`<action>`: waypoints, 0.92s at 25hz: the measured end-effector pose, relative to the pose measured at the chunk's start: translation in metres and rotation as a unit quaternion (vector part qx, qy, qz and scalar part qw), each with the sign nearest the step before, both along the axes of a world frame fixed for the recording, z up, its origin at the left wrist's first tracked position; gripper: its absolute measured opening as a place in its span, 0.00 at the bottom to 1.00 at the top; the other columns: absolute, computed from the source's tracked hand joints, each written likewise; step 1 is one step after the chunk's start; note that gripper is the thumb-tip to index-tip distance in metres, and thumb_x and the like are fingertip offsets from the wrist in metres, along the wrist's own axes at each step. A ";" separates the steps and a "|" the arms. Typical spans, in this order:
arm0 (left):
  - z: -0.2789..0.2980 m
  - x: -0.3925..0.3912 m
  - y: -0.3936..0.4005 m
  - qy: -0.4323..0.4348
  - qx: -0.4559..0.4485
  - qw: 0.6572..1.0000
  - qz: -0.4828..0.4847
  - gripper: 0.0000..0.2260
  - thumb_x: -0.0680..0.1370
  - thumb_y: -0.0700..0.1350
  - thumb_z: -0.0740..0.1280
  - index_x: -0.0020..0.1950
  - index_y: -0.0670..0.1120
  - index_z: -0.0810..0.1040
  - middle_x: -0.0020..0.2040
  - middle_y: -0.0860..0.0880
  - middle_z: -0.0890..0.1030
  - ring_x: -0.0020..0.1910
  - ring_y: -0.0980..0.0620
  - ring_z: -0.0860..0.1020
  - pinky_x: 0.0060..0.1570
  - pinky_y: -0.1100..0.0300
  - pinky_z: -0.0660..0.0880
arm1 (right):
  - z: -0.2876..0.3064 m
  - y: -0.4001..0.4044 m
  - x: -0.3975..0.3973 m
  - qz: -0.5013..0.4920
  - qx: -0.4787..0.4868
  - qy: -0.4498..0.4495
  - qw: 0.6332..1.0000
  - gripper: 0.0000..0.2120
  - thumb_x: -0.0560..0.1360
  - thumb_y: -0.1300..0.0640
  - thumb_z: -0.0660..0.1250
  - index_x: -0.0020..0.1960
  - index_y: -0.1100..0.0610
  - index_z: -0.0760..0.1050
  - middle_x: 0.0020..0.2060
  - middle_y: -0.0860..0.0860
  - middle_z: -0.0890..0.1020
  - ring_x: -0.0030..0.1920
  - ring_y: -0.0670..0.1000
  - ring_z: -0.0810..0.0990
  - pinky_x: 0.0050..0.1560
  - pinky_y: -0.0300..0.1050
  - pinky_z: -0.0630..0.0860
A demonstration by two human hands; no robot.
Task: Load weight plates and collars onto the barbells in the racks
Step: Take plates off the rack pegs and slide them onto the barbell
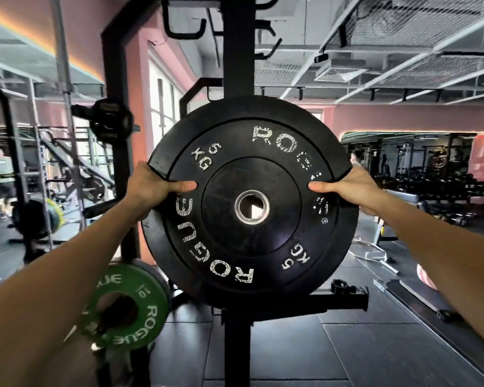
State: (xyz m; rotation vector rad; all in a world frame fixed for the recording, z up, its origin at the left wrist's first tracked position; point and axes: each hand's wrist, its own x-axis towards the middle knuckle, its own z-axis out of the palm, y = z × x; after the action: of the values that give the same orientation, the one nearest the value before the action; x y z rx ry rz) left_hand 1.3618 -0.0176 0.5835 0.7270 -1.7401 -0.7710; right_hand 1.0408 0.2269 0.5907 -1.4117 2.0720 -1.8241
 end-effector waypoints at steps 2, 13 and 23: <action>0.004 0.039 -0.006 -0.003 -0.003 1.000 0.017 0.30 0.52 0.56 0.85 0.49 0.48 0.83 0.42 0.55 0.84 0.41 0.60 0.82 0.34 0.70 0.75 | 0.004 -0.015 0.031 0.005 0.009 -0.007 1.000 0.21 0.57 0.54 0.84 0.48 0.49 0.83 0.42 0.41 0.85 0.38 0.34 0.82 0.36 0.29 0.75; -0.016 0.297 -0.126 -0.007 0.003 0.997 0.079 0.43 0.43 0.66 0.83 0.54 0.49 0.81 0.47 0.54 0.85 0.47 0.53 0.84 0.50 0.53 0.81 | -0.016 -0.150 0.262 0.038 0.015 0.019 0.999 0.26 0.54 0.47 0.84 0.51 0.49 0.83 0.44 0.41 0.85 0.44 0.37 0.81 0.46 0.36 0.76; -0.014 0.396 -0.223 -0.013 -0.013 0.998 0.056 0.33 0.50 0.58 0.85 0.51 0.48 0.84 0.45 0.53 0.86 0.45 0.54 0.85 0.51 0.51 0.81 | -0.019 -0.254 0.365 0.036 0.024 0.020 0.999 0.27 0.54 0.48 0.84 0.52 0.51 0.83 0.45 0.43 0.86 0.47 0.41 0.83 0.53 0.40 0.78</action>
State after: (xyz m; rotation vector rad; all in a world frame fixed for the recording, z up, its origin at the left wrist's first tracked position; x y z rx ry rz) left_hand 1.7579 -0.2403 0.5697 0.8133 -1.7136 -0.6641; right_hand 1.4060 -0.0269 0.5718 -1.5010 2.0411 -1.7210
